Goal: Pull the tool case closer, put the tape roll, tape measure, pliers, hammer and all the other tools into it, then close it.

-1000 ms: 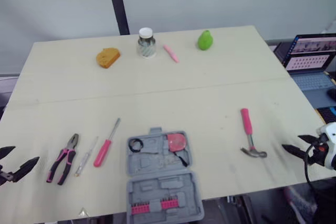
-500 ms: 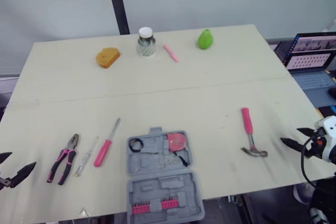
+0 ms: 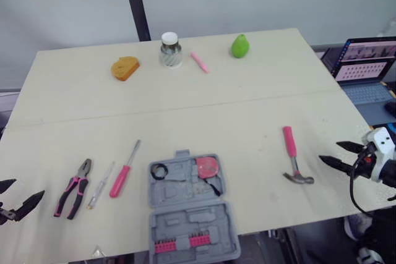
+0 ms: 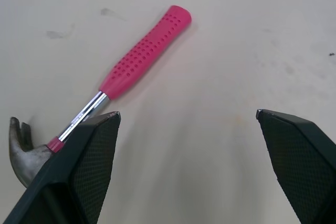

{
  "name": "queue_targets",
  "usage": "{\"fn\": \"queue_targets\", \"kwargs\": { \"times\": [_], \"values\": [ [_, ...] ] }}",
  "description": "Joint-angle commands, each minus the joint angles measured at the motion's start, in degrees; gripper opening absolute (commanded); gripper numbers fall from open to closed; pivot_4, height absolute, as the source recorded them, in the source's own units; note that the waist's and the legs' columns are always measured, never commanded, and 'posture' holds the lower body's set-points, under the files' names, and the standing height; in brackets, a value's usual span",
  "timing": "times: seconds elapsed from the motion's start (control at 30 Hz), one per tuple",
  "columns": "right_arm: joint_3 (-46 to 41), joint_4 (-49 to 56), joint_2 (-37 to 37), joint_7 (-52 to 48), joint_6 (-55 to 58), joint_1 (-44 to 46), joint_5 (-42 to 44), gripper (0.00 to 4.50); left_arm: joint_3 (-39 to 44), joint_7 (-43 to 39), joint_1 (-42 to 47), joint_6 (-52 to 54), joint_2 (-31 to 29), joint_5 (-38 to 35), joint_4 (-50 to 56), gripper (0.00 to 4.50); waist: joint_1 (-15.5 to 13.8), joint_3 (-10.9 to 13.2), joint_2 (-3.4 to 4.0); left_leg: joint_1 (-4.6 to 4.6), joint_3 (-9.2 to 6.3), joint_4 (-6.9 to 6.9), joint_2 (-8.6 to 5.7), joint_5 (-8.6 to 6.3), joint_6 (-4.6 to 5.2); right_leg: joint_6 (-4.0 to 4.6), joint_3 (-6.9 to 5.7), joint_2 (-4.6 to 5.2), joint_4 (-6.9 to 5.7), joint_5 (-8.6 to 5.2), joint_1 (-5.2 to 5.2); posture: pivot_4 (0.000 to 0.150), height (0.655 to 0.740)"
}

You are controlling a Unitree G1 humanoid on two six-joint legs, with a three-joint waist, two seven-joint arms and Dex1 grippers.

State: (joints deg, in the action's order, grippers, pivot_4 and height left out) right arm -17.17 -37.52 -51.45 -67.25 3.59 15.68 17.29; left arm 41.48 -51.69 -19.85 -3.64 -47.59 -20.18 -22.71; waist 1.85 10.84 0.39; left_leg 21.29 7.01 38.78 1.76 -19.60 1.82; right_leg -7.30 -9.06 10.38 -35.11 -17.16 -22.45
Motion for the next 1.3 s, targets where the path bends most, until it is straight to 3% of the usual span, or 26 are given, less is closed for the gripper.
{"fn": "queue_targets", "kwargs": {
  "times": [0.03, 0.23, 0.33, 0.67, 1.3],
  "values": [
    [1.1, 15.5, 1.8, -0.8, 6.3, -2.7, 4.4, 4.37, -0.8, 0.5, -1.0, 1.5, 1.8, -1.4, 4.8, 4.50, 0.0, 0.0, 0.00, 0.00, 0.00, -0.01, 0.01, 0.00, 0.00, 0.00, 0.01, 0.00, 0.00, 0.00, 0.00, 0.150, 0.7400],
    [11.4, 41.8, 7.2, -0.7, 17.2, -1.4, 9.9, 4.37, -3.1, 5.6, -3.2, 6.0, 8.8, -1.6, 15.8, 4.50, 0.0, 0.0, -0.03, 0.00, 0.00, 0.03, 0.02, 0.00, 0.00, 0.01, 0.05, 0.03, -0.02, 0.04, -0.01, 0.150, 0.7400],
    [16.9, 48.0, 9.4, -0.8, 21.0, 3.4, 10.8, 4.37, -3.9, 7.0, -3.5, 6.7, 10.9, -1.4, 17.2, 4.50, -0.2, 0.0, -0.03, 0.01, -0.02, 0.04, 0.09, 0.00, -0.03, 0.05, 0.03, 0.02, -0.02, 0.05, -0.05, 0.150, 0.7400],
    [28.3, 48.9, 18.1, -1.3, 23.3, 21.3, 9.3, 4.37, -7.0, 13.0, -0.7, 8.9, 15.1, -0.9, 19.5, 4.50, -0.6, -0.2, -0.39, 0.17, -0.10, 0.19, -0.01, -0.08, 0.07, 0.02, -0.09, -0.01, -0.27, 0.08, -0.07, 0.150, 0.7400],
    [28.8, 51.3, 20.5, -0.2, 24.4, 25.9, 9.9, 4.37, -9.3, 16.1, 0.8, 14.3, 14.1, -0.1, 19.0, 4.50, -0.2, -0.3, -0.48, 0.18, -0.05, 0.25, -0.01, -0.13, 0.15, 0.02, -0.17, -0.07, -0.32, 0.08, -0.07, 0.150, 0.7400]
  ]
}}
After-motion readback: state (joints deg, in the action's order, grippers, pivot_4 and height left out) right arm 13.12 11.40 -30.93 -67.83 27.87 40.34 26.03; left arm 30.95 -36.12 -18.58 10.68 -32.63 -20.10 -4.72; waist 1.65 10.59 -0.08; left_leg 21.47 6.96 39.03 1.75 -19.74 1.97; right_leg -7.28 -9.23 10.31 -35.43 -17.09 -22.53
